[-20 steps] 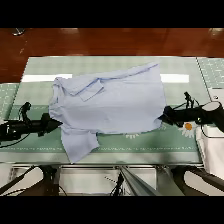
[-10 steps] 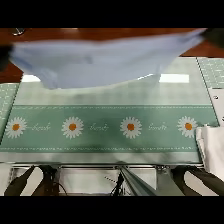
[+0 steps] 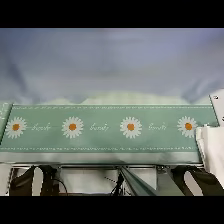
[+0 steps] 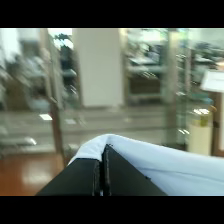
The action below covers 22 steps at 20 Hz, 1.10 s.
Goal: Fold the shirts.
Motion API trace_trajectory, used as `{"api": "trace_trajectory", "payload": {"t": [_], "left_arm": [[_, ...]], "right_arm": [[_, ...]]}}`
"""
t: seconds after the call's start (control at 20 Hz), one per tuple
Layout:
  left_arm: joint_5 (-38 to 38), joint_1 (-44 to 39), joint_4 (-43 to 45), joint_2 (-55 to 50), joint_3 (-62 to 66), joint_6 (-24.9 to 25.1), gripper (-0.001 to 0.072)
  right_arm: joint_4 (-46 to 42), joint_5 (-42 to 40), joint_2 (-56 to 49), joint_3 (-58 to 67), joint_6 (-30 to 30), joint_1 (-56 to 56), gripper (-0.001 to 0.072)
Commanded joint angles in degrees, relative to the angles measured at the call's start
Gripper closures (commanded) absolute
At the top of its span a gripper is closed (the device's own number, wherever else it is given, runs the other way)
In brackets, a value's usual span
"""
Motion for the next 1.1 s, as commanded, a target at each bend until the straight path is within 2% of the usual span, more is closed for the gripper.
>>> {"api": "trace_trajectory", "payload": {"t": [0.0, 0.2, 0.3, 0.4, 0.55, 0.7, 0.85, 0.95, 1.05], "left_arm": [[-3.80, -4.68, 14.64, 6.05, 2.12, -2.86, 0.0692], [-7.41, -9.07, 16.57, 6.73, -3.19, -5.90, 0.0691], [-8.59, -8.96, 16.31, 6.62, -10.36, -8.63, 0.0692], [-8.72, -8.98, 13.57, 6.45, -19.37, -9.09, 0.0692], [-9.11, -9.01, 9.46, 2.54, -31.65, -10.71, 0.0692], [-2.38, -10.54, 4.15, -7.54, -40.09, -7.63, 0.0692], [7.91, -14.99, 3.61, -22.36, -39.87, -7.56, 0.0691], [13.60, -16.81, -1.53, -32.13, -37.18, -8.37, 0.0691], [15.43, -18.38, -4.81, -41.22, -33.24, -8.17, 0.0691]], "right_arm": [[-3.19, 6.10, 6.51, 0.61, 1.36, 0.07, 0.0691], [-3.26, 15.65, 7.28, -2.58, 1.66, 0.07, 0.0691], [-2.80, 16.61, 7.28, -9.73, 1.75, 0.07, 0.0691], [-2.12, 14.88, 7.26, -19.74, 1.66, 0.07, 0.0691], [-1.88, 5.01, 6.47, -37.29, 0.48, 0.07, 0.0691], [0.15, -9.27, 0.46, -49.27, -0.98, 0.07, 0.0691], [5.31, -20.79, -13.11, -50.60, -3.82, 0.11, 0.0691], [7.15, -29.03, -23.04, -48.81, -4.17, 0.11, 0.0691], [8.57, -30.01, -33.53, -43.15, -4.22, 0.13, 0.0691]]}}
